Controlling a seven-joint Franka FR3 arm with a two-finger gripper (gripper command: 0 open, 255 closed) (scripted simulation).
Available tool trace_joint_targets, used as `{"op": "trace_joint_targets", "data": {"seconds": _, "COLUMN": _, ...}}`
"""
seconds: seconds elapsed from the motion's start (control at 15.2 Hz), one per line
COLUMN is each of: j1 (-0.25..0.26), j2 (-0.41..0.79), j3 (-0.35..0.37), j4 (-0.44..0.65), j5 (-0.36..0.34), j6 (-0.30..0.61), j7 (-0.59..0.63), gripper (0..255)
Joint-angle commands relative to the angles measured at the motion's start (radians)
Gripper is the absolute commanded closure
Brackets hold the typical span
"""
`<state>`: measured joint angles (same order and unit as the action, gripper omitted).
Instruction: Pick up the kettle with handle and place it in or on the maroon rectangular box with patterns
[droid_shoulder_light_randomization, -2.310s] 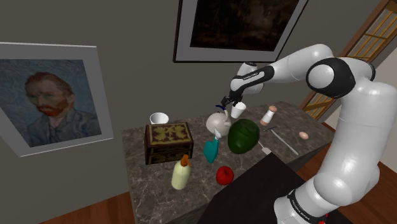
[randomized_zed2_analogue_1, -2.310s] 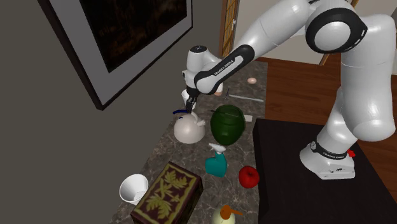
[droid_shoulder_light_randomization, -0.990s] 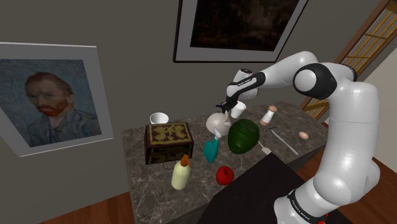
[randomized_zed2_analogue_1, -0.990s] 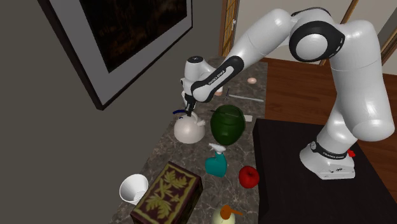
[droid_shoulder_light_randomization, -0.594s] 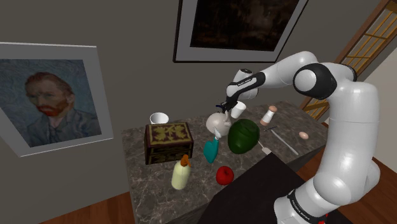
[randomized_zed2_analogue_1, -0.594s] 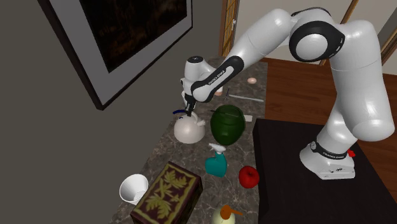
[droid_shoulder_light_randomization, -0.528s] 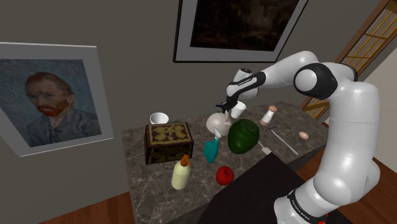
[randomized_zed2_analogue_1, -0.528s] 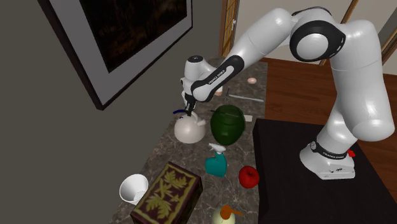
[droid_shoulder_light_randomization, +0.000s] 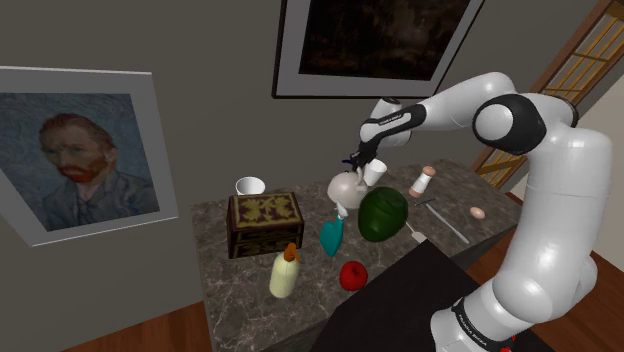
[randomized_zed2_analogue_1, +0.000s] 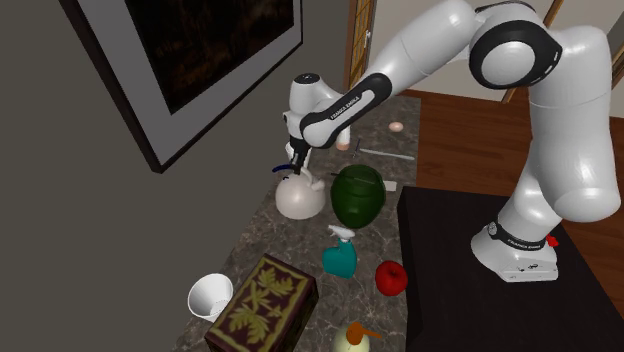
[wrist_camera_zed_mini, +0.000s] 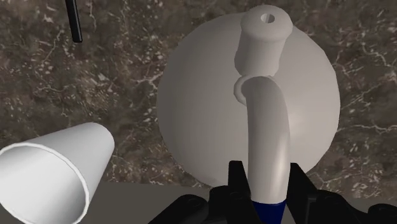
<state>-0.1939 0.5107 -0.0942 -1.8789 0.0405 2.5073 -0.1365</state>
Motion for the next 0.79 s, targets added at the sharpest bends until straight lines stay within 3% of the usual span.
{"op": "trace_joint_targets", "data": {"seconds": 0.0, "j1": 0.001, "j2": -0.016, "j3": -0.002, "j4": 0.005, "j5": -0.002, "j6": -0.019, "j7": 0.002, "gripper": 255}}
{"op": "trace_joint_targets", "data": {"seconds": 0.73, "j1": 0.007, "j2": -0.107, "j3": -0.009, "j4": 0.029, "j5": -0.013, "j6": -0.134, "j7": 0.007, "gripper": 255}}
